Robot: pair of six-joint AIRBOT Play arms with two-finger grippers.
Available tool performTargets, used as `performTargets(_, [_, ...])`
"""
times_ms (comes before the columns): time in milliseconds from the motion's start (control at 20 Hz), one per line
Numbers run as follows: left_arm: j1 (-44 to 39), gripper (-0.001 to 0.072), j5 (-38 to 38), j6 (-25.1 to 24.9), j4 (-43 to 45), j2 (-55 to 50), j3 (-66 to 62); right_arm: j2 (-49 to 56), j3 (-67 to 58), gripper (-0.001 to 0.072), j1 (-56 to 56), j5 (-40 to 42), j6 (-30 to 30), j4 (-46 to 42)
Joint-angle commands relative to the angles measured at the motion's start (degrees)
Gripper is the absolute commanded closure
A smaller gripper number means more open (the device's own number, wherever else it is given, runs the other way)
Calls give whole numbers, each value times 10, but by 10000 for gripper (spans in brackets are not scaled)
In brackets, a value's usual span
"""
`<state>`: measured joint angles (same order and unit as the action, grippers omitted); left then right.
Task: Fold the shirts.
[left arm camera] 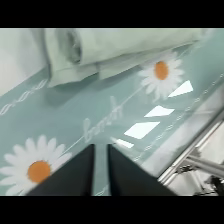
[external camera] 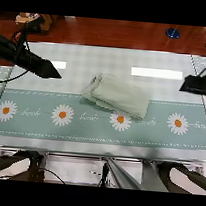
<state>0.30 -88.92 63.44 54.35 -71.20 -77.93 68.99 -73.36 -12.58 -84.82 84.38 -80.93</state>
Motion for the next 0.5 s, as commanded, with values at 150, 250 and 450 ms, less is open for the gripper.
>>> performTargets(150, [1,244,0,9,104,0,3,-7,218,211,-120,80,-78,229])
performTargets(250, [1,244,0,24,104,0,3,-7,290,211,-100,174,-98,303])
performTargets(450, [1,245,0,29,104,-1,3,32,375,211,-52,270,-149,422])
